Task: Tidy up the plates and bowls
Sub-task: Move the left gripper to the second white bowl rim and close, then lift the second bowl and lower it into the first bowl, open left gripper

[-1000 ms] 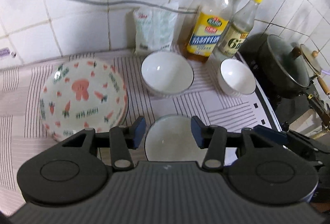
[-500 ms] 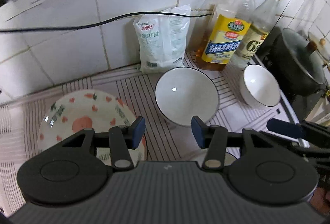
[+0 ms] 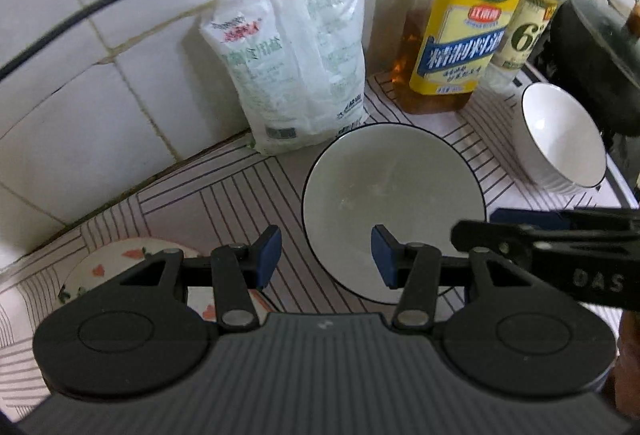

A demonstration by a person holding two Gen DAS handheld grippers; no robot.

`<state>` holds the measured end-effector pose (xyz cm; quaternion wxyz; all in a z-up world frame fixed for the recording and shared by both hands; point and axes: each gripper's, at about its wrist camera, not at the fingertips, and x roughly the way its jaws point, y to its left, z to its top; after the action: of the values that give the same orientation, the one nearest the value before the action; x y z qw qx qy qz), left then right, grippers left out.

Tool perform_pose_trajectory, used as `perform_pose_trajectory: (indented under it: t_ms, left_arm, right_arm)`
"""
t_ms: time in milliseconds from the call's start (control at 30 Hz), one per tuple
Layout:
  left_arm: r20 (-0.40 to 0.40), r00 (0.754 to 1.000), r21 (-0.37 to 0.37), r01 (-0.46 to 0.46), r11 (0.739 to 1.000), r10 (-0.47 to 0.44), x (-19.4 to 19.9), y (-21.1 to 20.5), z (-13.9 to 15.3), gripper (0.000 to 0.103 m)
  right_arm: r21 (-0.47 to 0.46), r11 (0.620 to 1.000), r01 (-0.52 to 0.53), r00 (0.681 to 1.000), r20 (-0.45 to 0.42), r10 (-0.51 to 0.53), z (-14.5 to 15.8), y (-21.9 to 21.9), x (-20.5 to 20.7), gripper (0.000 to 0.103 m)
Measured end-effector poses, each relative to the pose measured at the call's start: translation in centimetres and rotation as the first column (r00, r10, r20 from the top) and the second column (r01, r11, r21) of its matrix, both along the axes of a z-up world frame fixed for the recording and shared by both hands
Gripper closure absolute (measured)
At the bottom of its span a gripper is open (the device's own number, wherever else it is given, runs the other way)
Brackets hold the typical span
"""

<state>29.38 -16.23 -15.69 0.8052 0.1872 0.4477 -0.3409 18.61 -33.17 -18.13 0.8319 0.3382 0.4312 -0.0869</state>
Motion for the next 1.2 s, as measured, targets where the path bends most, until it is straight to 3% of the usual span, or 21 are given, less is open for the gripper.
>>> perform_pose_trajectory:
  t_ms: [133,200,367,433,467,533,767,1200]
  left_arm:
    - [-0.011,1.000,0.007,0.021,1.000,-0.021,0.3,-0.5,-0.5,0.055]
    - [-0.013,1.000,0.008,0.025,1.000,-0.025,0.5,-0.6,-0.7,0.054]
    - [-0.006,0.999,-0.013,0.045,0.999,-0.045,0.5,-0.5,-0.9,0.058]
    - [-0.032,0.998,-0.018,0.052,0.998,-0.053,0.6,-0.5,-1.2,0.070]
    - [-0.055,0.997,-0.028,0.056,0.998,-0.057,0.6,-0.5,-1.3,0.082]
    - [-0.084,0.995,-0.054,0.045,0.998,-0.049,0.6,-0.3,-1.4,0.085]
    - [-0.090,0.996,-0.038,0.027,0.999,-0.031,-0.4,0.4,-0.2,0.088]
    - [-0.049,0.998,-0.075,0.038,0.996,-0.042,-5.8,4.1,5.4,0.088]
  right_arm:
    - [-0.002,1.000,0.023,0.999,-0.022,-0.023,-0.9,-0.1,1.1,0.060]
    - [-0.015,0.999,0.031,0.999,-0.038,-0.031,-1.2,-0.1,1.5,0.071]
    - [-0.046,0.998,0.053,0.997,-0.062,-0.056,-1.6,-0.4,1.5,0.088]
    - [-0.046,0.997,0.069,0.995,-0.069,-0.072,-1.8,-0.6,1.4,0.092]
    - [-0.047,0.996,0.078,0.994,-0.071,-0.081,-1.9,-0.7,1.3,0.094]
    - [-0.026,0.995,0.096,0.992,-0.080,-0.098,-2.4,-1.0,1.4,0.097]
    - [0.068,0.986,0.150,0.987,-0.066,-0.146,-2.0,-1.2,0.3,0.096]
    - [0.077,0.986,0.145,0.988,0.042,-0.148,4.6,1.7,-4.8,0.094]
